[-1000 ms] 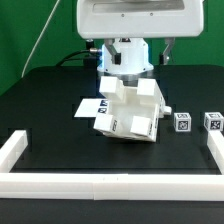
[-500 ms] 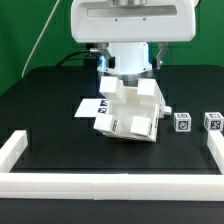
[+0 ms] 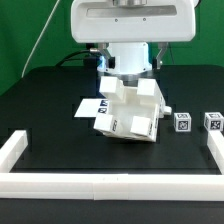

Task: Assemble chair

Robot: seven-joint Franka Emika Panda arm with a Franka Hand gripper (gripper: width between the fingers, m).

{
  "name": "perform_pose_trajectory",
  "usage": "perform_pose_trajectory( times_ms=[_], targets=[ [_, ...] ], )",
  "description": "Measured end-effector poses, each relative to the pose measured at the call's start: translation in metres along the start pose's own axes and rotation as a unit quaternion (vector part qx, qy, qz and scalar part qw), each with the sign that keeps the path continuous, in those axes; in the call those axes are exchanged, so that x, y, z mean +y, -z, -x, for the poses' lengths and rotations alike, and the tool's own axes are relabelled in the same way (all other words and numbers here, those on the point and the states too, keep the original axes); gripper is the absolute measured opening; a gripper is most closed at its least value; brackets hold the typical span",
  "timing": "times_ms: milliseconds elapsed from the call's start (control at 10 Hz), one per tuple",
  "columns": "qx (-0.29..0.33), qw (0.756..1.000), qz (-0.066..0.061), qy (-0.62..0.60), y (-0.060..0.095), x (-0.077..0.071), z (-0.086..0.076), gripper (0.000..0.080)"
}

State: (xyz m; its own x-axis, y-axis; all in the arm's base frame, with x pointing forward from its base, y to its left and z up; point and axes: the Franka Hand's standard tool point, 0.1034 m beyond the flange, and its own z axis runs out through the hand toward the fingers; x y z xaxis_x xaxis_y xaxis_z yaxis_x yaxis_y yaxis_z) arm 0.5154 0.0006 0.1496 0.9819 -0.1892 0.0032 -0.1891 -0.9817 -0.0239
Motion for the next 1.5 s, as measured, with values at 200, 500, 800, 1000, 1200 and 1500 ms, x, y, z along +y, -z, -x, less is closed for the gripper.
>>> perform_pose_trajectory(
  times_ms=[200,500,800,1000,1200,1500],
  targets=[
    [0.001,1.000,-0.001,0.002,0.000,0.000,0.000,0.0649],
    [0.001,1.000,-0.003,0.000,0.000,0.000,0.000,0.0649],
    [0.000,1.000,-0.004,-0.018,-0.001,-0.010,0.002,0.0649],
    [-0.009,1.000,-0.010,-0.022,0.003,0.004,0.018,0.0649],
    [-0.001,1.000,-0.007,-0.013,-0.004,0.013,0.020,0.0649],
    [0.006,1.000,0.001,-0.011,-0.020,0.015,0.015,0.0649]
  ],
)
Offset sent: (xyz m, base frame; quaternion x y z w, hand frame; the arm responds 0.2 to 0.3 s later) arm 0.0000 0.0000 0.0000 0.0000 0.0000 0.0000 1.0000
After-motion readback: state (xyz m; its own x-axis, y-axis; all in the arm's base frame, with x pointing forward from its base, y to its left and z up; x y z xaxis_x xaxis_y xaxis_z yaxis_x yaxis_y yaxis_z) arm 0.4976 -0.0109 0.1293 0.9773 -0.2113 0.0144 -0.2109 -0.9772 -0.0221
